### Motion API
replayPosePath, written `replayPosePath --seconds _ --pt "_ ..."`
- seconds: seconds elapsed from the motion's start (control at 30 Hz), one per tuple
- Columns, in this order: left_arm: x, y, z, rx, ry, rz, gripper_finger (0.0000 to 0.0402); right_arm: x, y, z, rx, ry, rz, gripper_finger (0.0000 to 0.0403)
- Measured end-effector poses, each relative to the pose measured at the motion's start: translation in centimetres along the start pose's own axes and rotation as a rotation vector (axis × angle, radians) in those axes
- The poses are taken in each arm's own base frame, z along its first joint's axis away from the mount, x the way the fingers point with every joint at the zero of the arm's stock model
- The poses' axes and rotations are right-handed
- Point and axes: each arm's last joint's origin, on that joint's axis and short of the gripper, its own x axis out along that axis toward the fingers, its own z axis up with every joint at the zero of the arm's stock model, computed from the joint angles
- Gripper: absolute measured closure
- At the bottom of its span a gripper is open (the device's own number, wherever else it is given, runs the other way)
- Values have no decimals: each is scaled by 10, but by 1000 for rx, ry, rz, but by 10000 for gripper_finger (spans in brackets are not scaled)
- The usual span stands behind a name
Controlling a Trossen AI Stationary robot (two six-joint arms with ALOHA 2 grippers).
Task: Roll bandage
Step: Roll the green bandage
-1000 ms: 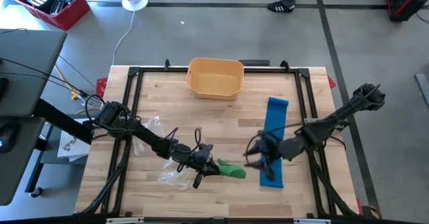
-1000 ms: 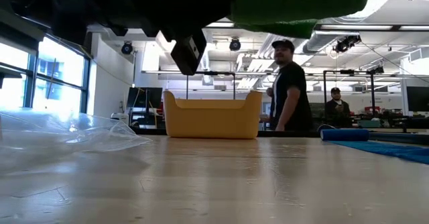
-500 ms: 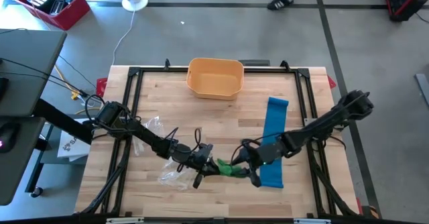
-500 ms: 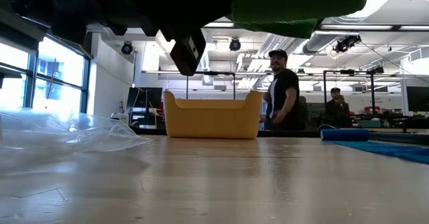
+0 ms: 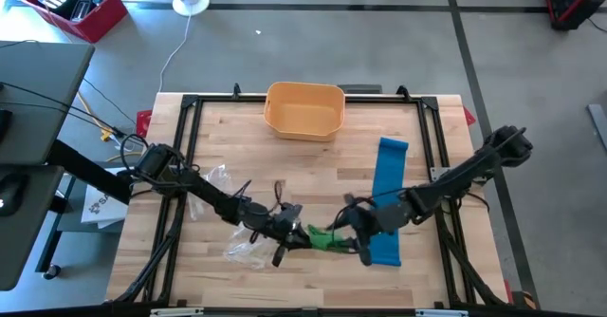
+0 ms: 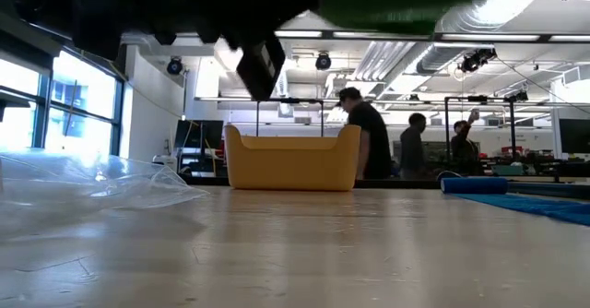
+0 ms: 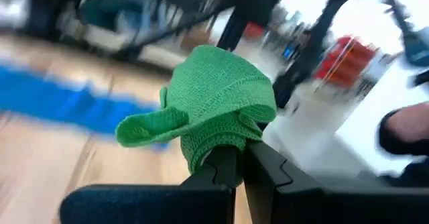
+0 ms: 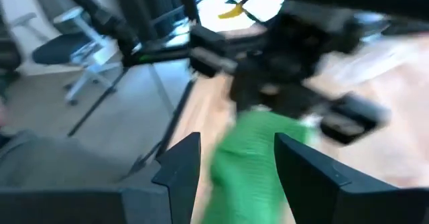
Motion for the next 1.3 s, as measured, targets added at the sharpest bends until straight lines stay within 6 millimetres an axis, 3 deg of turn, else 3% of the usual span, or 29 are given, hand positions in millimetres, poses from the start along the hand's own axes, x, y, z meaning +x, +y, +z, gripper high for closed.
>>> replayPosePath --seconds 0.17,0.3,0.63,0.8,0.93,1.13,1.3 --pt "-12 -30 20 220 -263 -355 397 -46 16 21 -64 -147 -230 222" --pt "-19 -38 30 242 -292 -524 397 -57 32 27 -165 -217 -196 222" --pt "-11 -55 49 239 -321 -702 397 14 55 7 -642 -455 -45 222" --pt "-10 -52 51 239 -326 -690 397 46 70 16 -827 -470 -110 222" --pt "-9 -48 52 233 -330 -651 397 58 82 32 -868 -460 -256 222" --pt "-7 -43 51 228 -312 -604 397 65 88 38 -882 -414 -199 224" --pt "-5 -42 50 241 -297 -578 397 65 89 41 -877 -420 -196 288"
